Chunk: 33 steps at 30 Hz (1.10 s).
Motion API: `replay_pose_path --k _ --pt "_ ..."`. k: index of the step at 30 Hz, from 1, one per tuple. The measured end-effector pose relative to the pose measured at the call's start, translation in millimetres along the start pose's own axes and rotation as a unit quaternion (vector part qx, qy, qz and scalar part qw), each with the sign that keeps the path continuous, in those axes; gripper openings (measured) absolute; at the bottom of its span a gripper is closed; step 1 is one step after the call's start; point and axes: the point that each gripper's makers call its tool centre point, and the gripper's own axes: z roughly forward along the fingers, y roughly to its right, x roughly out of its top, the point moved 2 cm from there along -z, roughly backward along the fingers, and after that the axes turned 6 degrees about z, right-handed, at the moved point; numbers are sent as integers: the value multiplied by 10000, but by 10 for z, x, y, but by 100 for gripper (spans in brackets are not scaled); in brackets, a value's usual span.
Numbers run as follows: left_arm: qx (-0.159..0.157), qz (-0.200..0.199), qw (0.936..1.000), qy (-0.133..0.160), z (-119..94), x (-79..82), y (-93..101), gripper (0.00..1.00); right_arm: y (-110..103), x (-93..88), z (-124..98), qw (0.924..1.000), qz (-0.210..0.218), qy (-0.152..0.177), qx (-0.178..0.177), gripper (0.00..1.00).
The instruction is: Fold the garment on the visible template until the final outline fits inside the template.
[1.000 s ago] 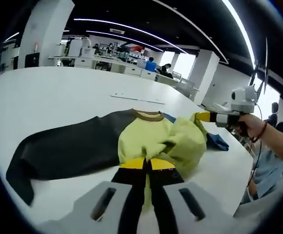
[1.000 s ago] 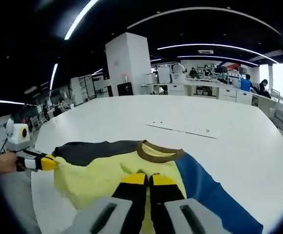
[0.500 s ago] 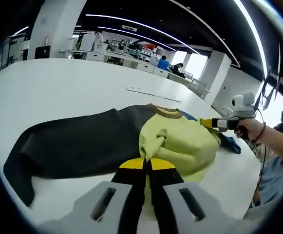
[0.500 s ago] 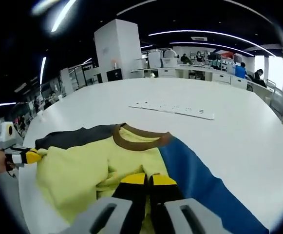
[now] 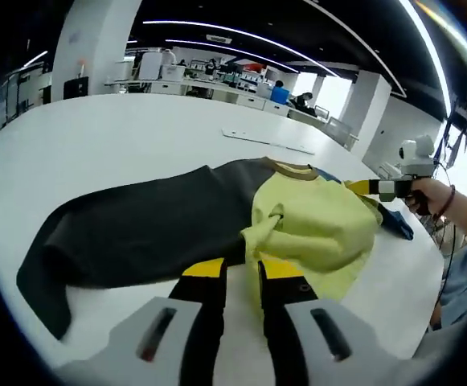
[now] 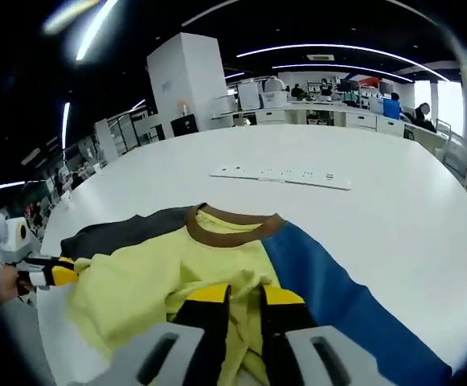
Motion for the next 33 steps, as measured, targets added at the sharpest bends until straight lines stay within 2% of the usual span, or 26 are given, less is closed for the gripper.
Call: replay_pose_path --k 1,2,5,9,15,18,21,25,29,33 --pt "-155 -125 9998 48 -27 7 56 17 -28 9 -63 10000 -64 46 3 27" --pt "-156 -126 9998 46 -52 1 58 18 -46 12 -108 9999 -118 64 13 30" --pt "-151 4 9999 3 -130 -29 107 22 -113 -11 -252 9998 -181 75 101 32" --pt "-182 28 9998 -20 -220 -86 167 26 -173 -104 -401 9996 -237 48 134 39" --pt "-143 111 9996 -216 -278 -254 212 27 -232 -350 -560 9989 -433 -180 81 39" --pt "-104 68 9996 -261 -287 -305 211 26 -232 -431 -597 9987 -455 -216 46 37" --pt "-81 91 9993 -346 -272 -365 214 23 -206 -529 -585 9986 -413 -325 6 29" --pt "-75 98 9990 -431 -251 -439 233 21 -152 -613 -561 9981 -472 -383 -122 25" --pt "-46 32 9992 -406 -230 -454 241 17 -127 -657 -543 9984 -393 -384 -130 15" --pt "-37 -6 9993 -370 -206 -444 242 12 -103 -685 -508 9981 -448 -389 -167 12"
